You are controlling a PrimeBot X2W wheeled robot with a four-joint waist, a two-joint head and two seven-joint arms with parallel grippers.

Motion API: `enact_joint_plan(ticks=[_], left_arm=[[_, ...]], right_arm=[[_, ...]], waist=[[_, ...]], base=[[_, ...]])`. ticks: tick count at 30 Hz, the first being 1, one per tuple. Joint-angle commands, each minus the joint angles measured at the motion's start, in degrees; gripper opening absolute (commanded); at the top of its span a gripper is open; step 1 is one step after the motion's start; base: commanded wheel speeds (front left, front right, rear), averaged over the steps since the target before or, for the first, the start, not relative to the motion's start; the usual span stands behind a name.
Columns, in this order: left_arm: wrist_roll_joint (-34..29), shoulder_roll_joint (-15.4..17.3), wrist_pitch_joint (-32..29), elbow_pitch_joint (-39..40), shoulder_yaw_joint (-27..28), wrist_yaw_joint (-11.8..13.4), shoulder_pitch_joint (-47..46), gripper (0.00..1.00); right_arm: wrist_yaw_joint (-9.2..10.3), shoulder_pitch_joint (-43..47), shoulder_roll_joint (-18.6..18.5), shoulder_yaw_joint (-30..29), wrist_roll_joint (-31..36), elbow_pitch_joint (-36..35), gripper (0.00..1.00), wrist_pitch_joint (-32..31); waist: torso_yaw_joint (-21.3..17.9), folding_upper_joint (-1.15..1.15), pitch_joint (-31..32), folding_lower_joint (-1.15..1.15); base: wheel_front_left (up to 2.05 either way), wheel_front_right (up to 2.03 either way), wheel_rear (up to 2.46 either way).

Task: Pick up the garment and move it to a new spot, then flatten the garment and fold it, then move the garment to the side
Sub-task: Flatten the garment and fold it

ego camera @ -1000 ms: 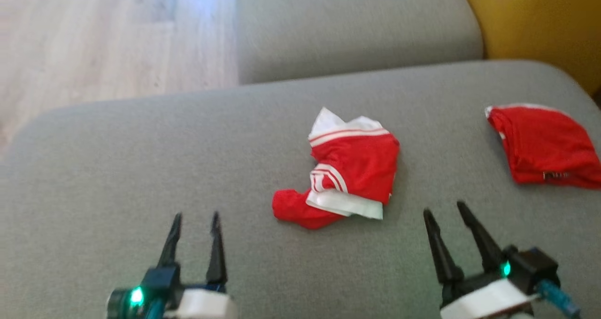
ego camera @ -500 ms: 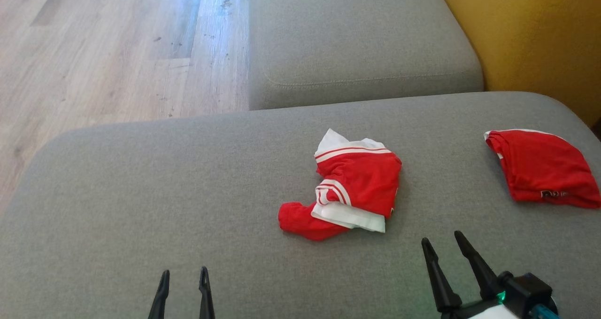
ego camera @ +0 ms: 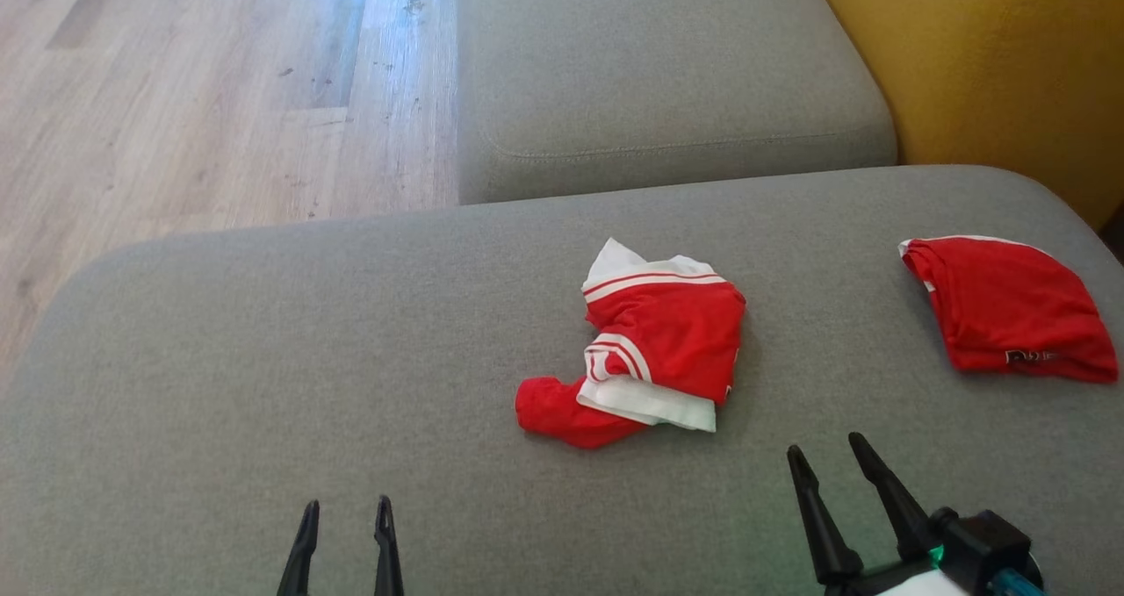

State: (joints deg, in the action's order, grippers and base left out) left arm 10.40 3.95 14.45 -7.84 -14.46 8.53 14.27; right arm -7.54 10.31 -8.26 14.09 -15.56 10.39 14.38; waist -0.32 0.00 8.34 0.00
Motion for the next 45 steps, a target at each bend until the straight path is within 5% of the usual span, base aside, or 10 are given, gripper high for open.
enact_joint_plan(ticks=[1,45], left_arm=[[-0.74,-0.74,0.54,1.73,2.51,-0.2,-2.75,1.0],[-0.07,-1.07,0.55,4.01,-0.89,-0.24,-4.41,1.0]], right_arm=[[0.05,-0.91,-0.72,0.58,0.37,-1.55,1.0,0.62],[0.05,-0.86,-0.63,-2.93,1.24,1.24,1.0,0.62]], waist=[[0.06,0.0,-0.08,0.0],[3.28,0.0,-1.93,0.0]], base=[[0.0,0.0,0.0],[0.0,0.0,0.0]])
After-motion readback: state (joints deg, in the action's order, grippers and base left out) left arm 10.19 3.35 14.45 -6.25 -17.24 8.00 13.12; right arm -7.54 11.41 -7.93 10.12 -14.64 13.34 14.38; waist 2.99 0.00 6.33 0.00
